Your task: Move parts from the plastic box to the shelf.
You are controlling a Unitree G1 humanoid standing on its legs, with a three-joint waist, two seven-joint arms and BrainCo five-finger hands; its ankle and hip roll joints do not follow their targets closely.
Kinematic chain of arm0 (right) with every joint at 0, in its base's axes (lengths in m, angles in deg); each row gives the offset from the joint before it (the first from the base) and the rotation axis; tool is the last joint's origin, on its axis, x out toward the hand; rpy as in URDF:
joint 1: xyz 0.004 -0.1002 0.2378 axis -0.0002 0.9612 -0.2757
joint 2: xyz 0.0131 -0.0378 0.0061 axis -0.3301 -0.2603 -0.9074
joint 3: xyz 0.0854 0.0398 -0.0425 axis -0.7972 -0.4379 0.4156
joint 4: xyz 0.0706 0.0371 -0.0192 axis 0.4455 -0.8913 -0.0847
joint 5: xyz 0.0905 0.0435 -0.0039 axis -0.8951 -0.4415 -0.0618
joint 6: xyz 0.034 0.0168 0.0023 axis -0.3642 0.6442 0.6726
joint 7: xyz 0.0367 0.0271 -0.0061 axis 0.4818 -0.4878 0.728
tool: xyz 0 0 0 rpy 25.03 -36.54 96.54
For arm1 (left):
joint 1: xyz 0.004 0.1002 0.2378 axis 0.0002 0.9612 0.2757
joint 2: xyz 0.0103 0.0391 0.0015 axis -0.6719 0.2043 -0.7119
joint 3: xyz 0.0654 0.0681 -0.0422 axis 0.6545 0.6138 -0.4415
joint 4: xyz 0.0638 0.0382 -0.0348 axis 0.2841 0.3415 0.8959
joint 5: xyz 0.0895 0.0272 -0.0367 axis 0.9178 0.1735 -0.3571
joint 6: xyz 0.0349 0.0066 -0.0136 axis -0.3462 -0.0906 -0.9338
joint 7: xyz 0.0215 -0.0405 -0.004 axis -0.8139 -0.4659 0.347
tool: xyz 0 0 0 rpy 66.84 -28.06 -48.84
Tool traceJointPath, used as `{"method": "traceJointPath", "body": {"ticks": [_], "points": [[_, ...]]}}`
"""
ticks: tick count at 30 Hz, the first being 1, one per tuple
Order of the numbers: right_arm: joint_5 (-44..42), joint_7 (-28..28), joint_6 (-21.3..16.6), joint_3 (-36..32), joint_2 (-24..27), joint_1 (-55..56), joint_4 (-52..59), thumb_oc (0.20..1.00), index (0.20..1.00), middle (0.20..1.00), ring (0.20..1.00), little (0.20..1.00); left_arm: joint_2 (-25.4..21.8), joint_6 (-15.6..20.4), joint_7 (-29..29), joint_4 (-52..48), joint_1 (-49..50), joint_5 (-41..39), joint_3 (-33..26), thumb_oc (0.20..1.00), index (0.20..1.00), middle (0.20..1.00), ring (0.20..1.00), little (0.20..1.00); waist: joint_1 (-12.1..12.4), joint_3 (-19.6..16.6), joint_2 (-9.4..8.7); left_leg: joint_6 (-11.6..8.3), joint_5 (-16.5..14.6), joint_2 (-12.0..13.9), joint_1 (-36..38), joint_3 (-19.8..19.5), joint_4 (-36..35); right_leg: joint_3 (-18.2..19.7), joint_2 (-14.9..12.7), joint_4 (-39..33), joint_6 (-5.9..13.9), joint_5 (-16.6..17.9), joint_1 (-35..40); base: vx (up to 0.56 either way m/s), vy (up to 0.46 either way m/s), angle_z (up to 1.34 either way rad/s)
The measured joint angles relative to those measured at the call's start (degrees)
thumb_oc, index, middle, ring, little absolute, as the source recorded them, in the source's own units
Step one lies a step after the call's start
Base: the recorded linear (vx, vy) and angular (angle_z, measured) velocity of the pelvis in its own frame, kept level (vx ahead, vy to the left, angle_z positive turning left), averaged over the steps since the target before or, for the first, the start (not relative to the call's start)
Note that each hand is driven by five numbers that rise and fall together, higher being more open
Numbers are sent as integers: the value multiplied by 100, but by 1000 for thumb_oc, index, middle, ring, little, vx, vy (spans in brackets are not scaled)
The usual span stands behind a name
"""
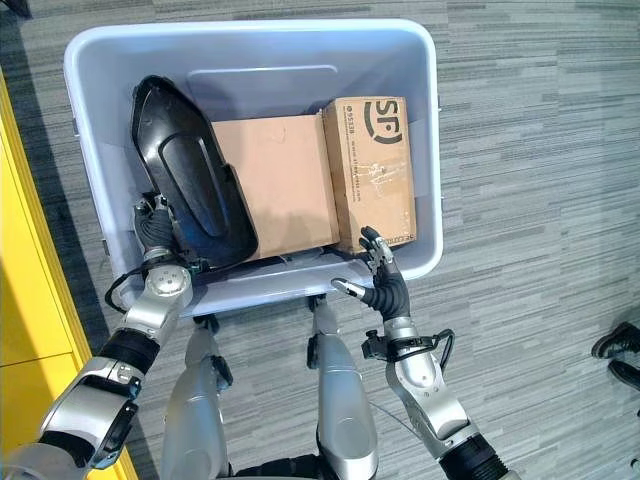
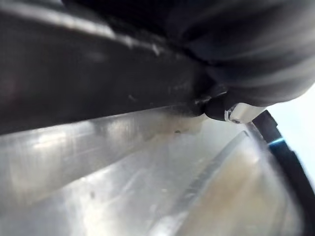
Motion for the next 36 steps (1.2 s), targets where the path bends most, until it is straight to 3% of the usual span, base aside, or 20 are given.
{"method": "traceJointPath", "body": {"ticks": [2, 9, 15, 19, 27, 31, 32, 34, 36], "points": [[0, -1, 1, -106, -2, 2, -24, 1000, 1000, 1000, 1000, 1000, 1, 17, -69, -746, 488, 119, 37, 200, 200, 200, 200, 200, 106, -62, 71, 9, -7, -21, 186, 31, -59, 21, -15, -12, 21, -18, 144, 4, 7, -2], [2, -1, 26, -209, -2, -222, -128, 1000, 1000, 1000, 1000, 1000, -56, 51, -153, -1610, 807, 543, -83, 200, 200, 200, 200, 200, 267, -277, 388, 30, 5, -56, 325, 51, -97, 50, -65, -27, 47, 7, 267, 7, 6, -1], [2, 87, 79, -233, 21, -200, -167, 1000, 1000, 1000, 1000, 1000, -193, 71, -163, -2629, 954, 751, -478, 200, 200, 200, 200, 200, 253, -393, 593, 37, 12, -60, 575, 60, -162, 36, -78, -107, 50, 7, 525, 7, 1, 1], [3, 220, 117, -310, 32, -171, -172, 1000, 1000, 1000, 1000, 1000, -202, 356, -173, -3187, 926, 759, -510, 200, 200, 200, 200, 200, 254, -608, 809, 43, 8, -59, 634, 26, -174, -6, -68, -140, 55, 2, 626, 3, -2, 3], [7, 352, 238, -344, 34, -156, -239, 1000, 1000, 1000, 1000, 1000, -190, 610, -763, -3342, 1543, 446, -502, 200, 200, 200, 200, 200, 235, -745, 1042, 77, -22, -53, 1105, 15, -200, -12, -91, -87, 62, -67, 1058, 7, -39, 0], [11, 413, 299, -432, 35, -188, -257, 1000, 1000, 1000, 1000, 1000, -196, 651, -990, -3365, 1816, 219, -515, 200, 200, 200, 200, 200, 253, -792, 1122, 106, -50, -32, 1221, -13, -199, -18, -88, 217, 42, -254, 1059, -18, -86, 5], [18, 443, 345, -436, 83, -192, -294, 1000, 1000, 1000, 1000, 1000, -202, 665, -1230, -3532, 2300, 55, -588, 200, 200, 200, 200, 200, 250, -810, 1151, 123, -84, 7, 1418, -40, -169, -27, -66, 804, 4, -607, 1021, -55, -192, 9], [19, 467, 361, -422, 229, -248, -291, 1000, 1000, 1000, 1000, 1000, -220, 680, -1356, -3597, 2644, -44, -638, 200, 200, 200, 200, 200, 370, -867, 1217, 98, -125, 48, 1435, -64, -113, -38, -73, 1439, -57, -919, 781, -89, -296, 8], [21, 539, 395, -422, 318, -380, -292, 1000, 1000, 1000, 1000, 1000, -235, 680, -1531, -3744, 3070, -80, -789, 200, 200, 200, 200, 200, 486, -902, 1198, 5, -115, 114, 1466, -146, -14, -178, -102, 2412, -290, -1443, 465, -71, -252, 17]]}}
